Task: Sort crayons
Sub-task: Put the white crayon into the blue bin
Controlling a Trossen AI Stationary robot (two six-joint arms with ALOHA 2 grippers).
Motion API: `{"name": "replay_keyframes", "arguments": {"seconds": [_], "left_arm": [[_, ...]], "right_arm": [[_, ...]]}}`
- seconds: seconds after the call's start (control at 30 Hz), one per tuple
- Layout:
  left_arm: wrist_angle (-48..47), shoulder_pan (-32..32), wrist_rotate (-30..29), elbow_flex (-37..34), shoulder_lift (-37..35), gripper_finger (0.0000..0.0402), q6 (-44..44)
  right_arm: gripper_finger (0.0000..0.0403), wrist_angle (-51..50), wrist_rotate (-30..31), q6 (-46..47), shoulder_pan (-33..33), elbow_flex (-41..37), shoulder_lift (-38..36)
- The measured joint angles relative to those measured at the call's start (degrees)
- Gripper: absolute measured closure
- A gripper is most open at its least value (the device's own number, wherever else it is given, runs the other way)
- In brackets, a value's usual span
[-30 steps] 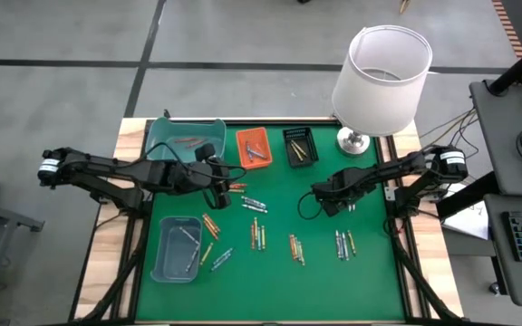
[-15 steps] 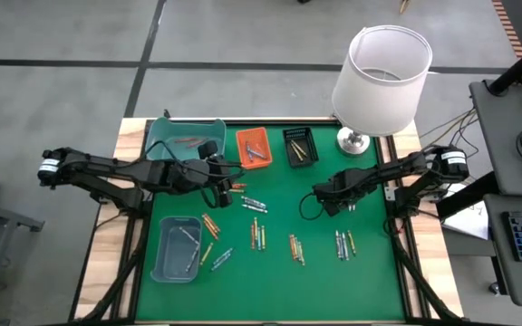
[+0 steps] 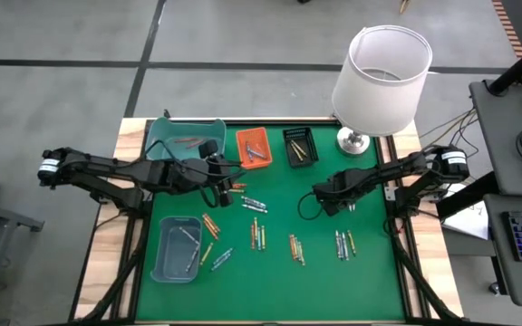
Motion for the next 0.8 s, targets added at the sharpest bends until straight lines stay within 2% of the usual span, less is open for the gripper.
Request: {"name": "replay_keyframes", "arguments": {"seconds": [0.47,0.8], "left_arm": [[1.3,0.0,0.0,0.0,0.0,0.0274,0.8],[1.3,0.0,0.0,0.0,0.0,0.0274,0.8]], "right_arm": [[0.0263,1.9,3.3,-0.9,0.0,1.2,-2.1],[0.0282,12.0,3.4,-1.8,0.0,-2.1,-2.1]]}}
